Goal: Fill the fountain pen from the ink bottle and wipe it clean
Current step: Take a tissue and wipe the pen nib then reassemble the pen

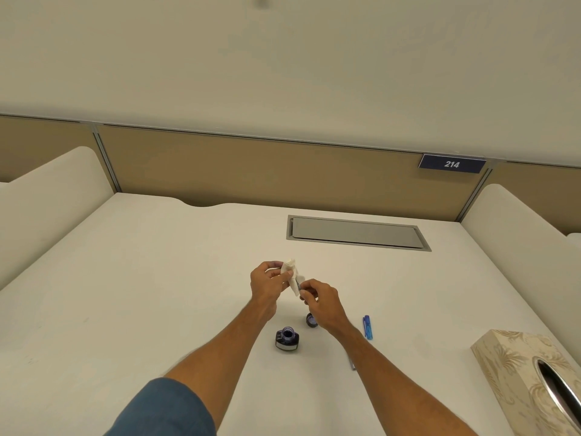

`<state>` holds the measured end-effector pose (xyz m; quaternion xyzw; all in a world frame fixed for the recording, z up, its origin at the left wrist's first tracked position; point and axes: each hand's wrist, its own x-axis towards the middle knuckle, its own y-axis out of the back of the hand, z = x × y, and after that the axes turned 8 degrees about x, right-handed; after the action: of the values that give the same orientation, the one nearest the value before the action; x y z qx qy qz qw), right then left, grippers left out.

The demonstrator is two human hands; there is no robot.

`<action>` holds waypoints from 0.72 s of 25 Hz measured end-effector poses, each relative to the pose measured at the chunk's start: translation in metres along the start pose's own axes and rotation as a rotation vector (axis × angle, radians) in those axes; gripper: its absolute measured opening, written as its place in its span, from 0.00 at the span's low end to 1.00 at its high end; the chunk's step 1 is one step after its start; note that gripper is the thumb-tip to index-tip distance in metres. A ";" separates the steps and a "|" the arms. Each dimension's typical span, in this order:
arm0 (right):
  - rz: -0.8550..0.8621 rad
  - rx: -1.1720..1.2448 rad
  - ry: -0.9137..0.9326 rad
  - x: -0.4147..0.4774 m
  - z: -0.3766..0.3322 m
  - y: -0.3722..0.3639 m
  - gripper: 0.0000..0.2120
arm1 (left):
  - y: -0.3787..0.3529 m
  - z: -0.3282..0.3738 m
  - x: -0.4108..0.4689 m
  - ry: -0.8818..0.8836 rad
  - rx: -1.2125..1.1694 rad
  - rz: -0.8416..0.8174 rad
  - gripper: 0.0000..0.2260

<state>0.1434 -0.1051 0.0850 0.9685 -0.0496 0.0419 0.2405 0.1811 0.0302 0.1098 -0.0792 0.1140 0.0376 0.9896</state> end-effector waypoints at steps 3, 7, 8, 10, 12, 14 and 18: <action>-0.058 0.051 -0.084 0.003 -0.002 0.002 0.08 | -0.001 0.000 0.002 -0.013 0.000 0.072 0.09; -0.008 0.039 -0.108 -0.002 0.005 0.003 0.06 | 0.003 -0.002 0.009 -0.048 0.065 0.154 0.09; 0.043 0.037 -0.090 -0.003 0.006 0.003 0.05 | 0.004 -0.003 0.011 -0.056 0.099 0.156 0.08; 0.120 0.036 -0.030 -0.002 0.004 0.005 0.04 | 0.004 -0.006 0.012 -0.060 0.153 0.143 0.07; 0.125 0.006 0.024 0.001 0.000 0.006 0.04 | 0.003 -0.007 0.011 -0.055 0.181 0.097 0.07; 0.102 -0.042 0.037 0.004 -0.001 0.008 0.04 | 0.002 -0.008 0.010 -0.043 0.201 0.035 0.10; 0.107 -0.092 0.013 0.006 0.004 0.010 0.04 | 0.001 -0.005 0.010 -0.012 0.192 -0.043 0.13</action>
<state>0.1485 -0.1159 0.0867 0.9521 -0.1017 0.0589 0.2823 0.1896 0.0313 0.1027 0.0140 0.1095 0.0055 0.9939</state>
